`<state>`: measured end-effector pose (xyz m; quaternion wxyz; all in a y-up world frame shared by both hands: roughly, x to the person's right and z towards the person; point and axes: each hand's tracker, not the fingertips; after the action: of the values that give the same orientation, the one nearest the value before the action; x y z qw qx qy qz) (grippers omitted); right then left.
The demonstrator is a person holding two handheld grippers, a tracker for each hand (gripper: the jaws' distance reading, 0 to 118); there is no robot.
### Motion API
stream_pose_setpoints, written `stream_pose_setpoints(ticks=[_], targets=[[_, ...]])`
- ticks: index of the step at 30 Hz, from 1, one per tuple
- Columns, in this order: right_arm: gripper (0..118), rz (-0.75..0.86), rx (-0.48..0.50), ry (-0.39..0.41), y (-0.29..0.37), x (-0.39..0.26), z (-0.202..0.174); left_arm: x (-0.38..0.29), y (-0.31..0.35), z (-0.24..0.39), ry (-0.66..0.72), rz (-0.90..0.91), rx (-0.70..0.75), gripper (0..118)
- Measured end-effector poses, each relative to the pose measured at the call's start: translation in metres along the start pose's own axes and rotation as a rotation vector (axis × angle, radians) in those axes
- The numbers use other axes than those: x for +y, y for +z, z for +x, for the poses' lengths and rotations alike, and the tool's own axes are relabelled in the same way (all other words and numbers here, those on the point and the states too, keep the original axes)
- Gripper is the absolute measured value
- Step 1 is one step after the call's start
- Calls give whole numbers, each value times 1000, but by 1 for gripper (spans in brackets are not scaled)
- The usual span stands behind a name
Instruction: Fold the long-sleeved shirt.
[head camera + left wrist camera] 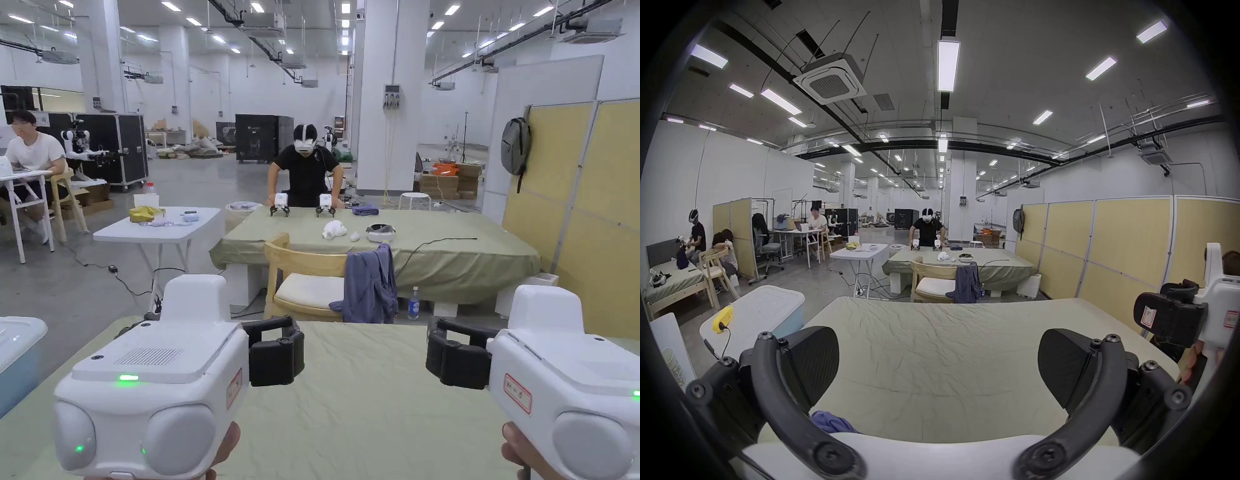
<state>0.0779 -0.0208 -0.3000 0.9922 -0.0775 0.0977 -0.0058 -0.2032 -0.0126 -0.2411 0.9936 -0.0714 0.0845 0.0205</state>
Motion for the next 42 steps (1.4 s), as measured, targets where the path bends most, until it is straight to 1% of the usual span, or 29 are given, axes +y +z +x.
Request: stream_pose_setpoints(ticks=[42], targets=[[118,0,1,0,0,-1,-2,-1,2,-1,-7,12,-15,118]])
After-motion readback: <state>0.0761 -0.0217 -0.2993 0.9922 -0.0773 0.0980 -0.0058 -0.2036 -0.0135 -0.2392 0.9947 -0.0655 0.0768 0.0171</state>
